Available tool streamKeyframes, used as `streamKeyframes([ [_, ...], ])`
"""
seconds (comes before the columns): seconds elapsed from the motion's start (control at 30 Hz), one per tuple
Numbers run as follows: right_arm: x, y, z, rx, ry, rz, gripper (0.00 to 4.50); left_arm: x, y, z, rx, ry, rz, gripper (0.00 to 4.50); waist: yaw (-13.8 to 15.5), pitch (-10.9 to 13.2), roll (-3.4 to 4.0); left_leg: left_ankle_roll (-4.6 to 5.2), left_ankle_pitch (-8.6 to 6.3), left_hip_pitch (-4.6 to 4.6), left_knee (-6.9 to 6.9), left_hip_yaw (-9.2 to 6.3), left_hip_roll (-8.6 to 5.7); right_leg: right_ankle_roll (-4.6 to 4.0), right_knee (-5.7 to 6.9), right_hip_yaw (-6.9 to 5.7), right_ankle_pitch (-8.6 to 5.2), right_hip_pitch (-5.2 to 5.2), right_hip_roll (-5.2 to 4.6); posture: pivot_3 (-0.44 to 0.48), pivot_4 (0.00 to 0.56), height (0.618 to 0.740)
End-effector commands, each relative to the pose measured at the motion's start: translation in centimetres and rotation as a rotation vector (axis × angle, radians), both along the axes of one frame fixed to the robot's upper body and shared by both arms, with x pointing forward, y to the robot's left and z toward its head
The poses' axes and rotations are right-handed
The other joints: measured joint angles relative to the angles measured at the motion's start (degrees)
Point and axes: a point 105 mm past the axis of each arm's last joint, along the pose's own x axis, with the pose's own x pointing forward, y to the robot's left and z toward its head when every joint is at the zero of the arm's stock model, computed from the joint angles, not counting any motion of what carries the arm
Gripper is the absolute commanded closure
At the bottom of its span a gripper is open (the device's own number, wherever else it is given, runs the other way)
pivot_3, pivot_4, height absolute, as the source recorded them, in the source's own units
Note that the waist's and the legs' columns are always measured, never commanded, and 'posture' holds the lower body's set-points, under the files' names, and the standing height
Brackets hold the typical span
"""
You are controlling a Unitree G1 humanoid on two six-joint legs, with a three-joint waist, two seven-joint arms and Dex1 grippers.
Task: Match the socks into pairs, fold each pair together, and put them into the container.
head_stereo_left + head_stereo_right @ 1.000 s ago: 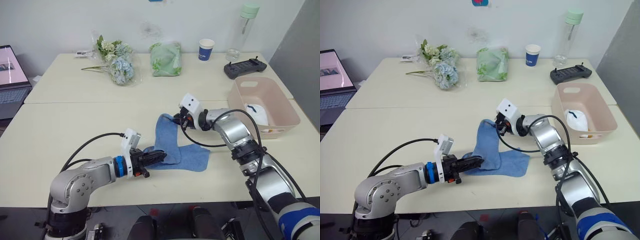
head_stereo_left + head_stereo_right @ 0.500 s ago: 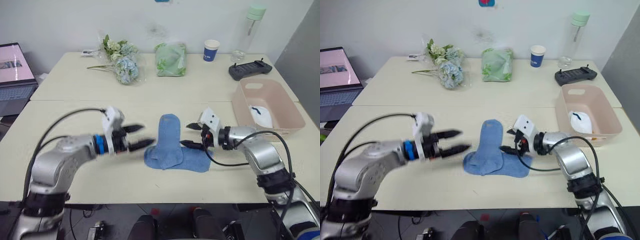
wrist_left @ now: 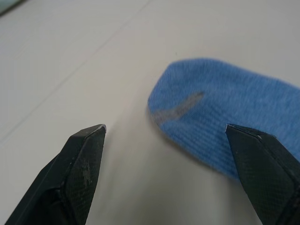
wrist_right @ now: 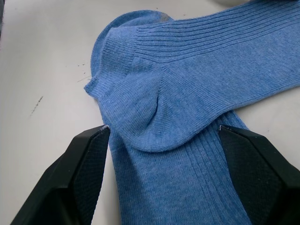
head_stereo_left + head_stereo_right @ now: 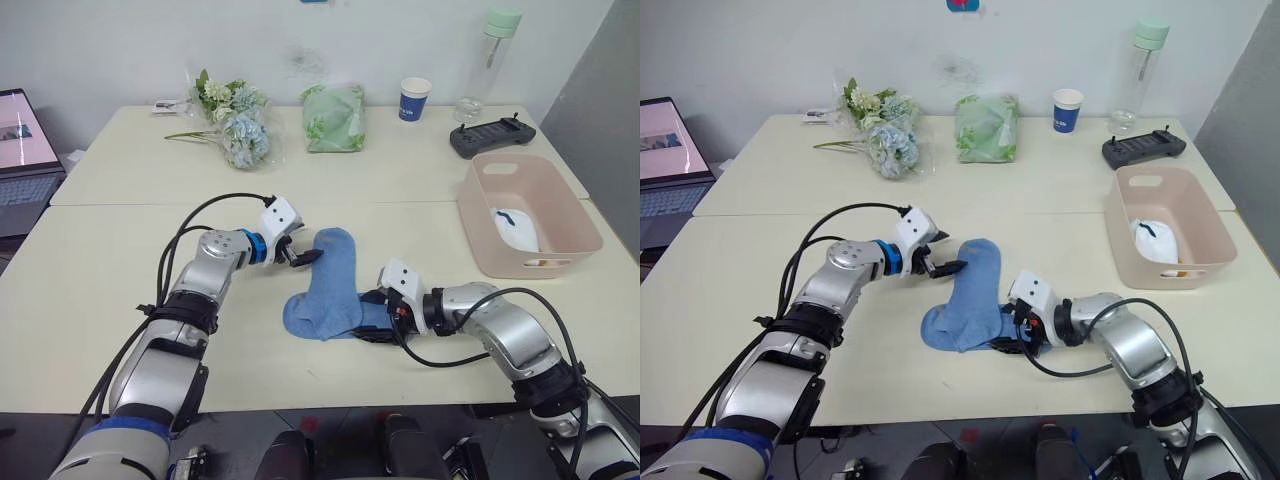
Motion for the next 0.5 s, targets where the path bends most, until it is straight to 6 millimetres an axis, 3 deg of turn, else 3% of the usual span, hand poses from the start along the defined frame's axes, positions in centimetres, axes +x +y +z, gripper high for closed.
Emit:
streamKeyframes([
  [0.03, 0.5, 0.3, 0.7, 0.017, -0.013, -0.018, 1.42, 0.1, -0.8, -0.3, 0.002, 0.008, -0.037, 0.84, 0.03, 0.00, 0.00, 0.00, 0.00, 0.01, 0.01, -0.01, 0.00, 0.00, 0.02, 0.00, 0.00, 0.01, 0.00, 0.000, 0.150, 0.740],
  [0.3, 0.8, -0.2, 0.9, 0.021, -0.021, -0.034, 4.30, 0.2, -0.7, -0.3, -0.026, 0.022, -0.039, 3.31, -0.01, -0.02, -0.02, 0.01, 0.00, 0.02, 0.04, -0.02, -0.02, 0.01, 0.06, 0.00, 0.00, 0.02, -0.01, 0.000, 0.150, 0.740],
  [0.33, 0.9, -0.2, 1.0, 0.022, -0.024, -0.035, 4.50, 0.3, -0.6, -0.2, -0.032, 0.021, -0.033, 3.59, -0.01, -0.02, -0.02, 0.01, 0.00, 0.02, 0.04, -0.03, -0.02, 0.01, 0.07, 0.00, 0.00, 0.02, -0.01, 0.000, 0.150, 0.740],
  [0.43, 0.7, -0.4, 1.7, 0.038, -0.019, -0.018, 4.50, 0.3, 0.0, 0.3, -0.061, 0.014, -0.017, 4.47, -0.05, -0.02, -0.02, 0.01, 0.00, 0.01, 0.04, -0.04, -0.01, 0.01, 0.08, 0.00, 0.00, 0.01, 0.00, 0.000, 0.150, 0.740],
  [0.5, 0.8, -0.5, 2.1, 0.045, -0.023, -0.020, 4.50, 0.1, 0.2, 0.6, -0.085, 0.016, -0.023, 4.47, -0.14, -0.01, -0.02, 0.01, 0.00, 0.01, 0.04, -0.04, -0.01, 0.01, 0.07, 0.00, 0.00, 0.00, 0.00, 0.000, 0.150, 0.740],
])
